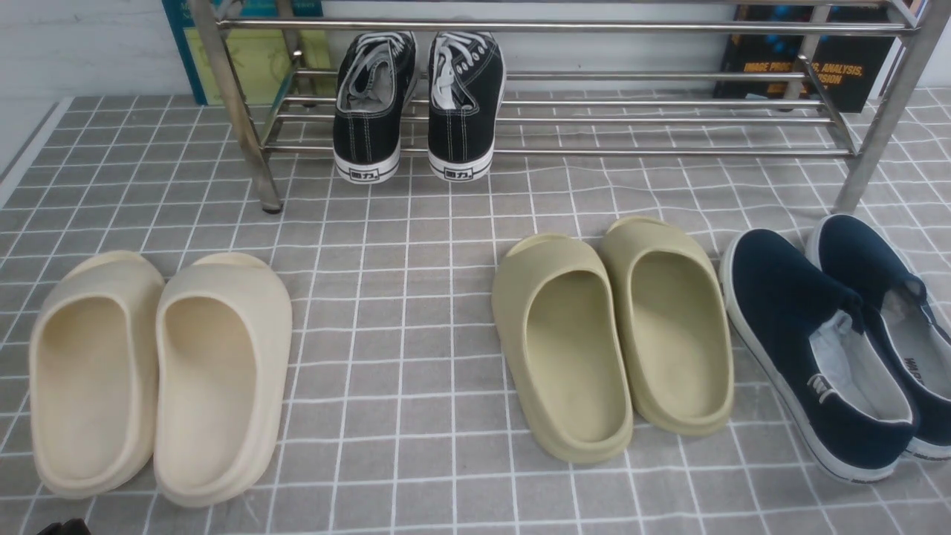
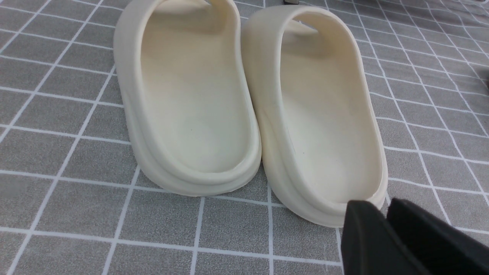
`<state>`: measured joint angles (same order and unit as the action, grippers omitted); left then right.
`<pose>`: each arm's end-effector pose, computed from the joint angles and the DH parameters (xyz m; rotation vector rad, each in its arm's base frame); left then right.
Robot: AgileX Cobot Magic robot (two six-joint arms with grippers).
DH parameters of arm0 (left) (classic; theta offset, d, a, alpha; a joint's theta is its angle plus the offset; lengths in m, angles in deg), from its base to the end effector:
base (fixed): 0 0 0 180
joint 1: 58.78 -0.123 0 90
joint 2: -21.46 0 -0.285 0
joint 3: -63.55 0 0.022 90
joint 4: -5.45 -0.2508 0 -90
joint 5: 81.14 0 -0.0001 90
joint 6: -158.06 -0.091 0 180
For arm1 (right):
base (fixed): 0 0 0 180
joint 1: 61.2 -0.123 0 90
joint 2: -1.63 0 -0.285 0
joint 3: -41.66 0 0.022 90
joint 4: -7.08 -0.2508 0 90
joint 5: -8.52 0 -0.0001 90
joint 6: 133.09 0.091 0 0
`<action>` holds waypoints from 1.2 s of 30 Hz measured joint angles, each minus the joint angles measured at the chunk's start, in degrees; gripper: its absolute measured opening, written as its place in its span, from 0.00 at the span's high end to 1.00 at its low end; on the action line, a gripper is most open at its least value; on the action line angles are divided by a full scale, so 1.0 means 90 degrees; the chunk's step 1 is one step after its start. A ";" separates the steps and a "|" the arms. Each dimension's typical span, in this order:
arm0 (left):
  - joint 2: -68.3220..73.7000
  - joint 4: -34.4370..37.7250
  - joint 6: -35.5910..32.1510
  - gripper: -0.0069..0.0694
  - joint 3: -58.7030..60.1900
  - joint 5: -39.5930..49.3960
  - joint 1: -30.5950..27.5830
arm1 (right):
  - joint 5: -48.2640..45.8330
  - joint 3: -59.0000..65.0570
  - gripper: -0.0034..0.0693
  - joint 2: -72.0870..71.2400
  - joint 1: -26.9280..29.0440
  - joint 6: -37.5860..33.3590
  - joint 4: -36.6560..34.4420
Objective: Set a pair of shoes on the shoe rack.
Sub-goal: Use the right arm to grab the shoe closest to it
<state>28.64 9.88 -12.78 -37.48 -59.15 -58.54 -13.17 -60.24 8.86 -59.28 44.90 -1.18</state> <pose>0.0524 -0.0029 0.1691 -0.1948 1.8805 -0.1885 0.0525 0.0031 0.1748 0.0868 1.8629 0.0948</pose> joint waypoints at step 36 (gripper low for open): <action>0.0000 0.0000 0.0000 0.73 0.0000 0.0000 0.0000 | 0.0584 -0.0136 0.62 0.0000 0.0000 -0.0167 -0.5166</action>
<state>28.64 9.88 -12.78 -37.48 -59.15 -58.54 -7.92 -61.47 8.86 -59.28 43.39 -47.68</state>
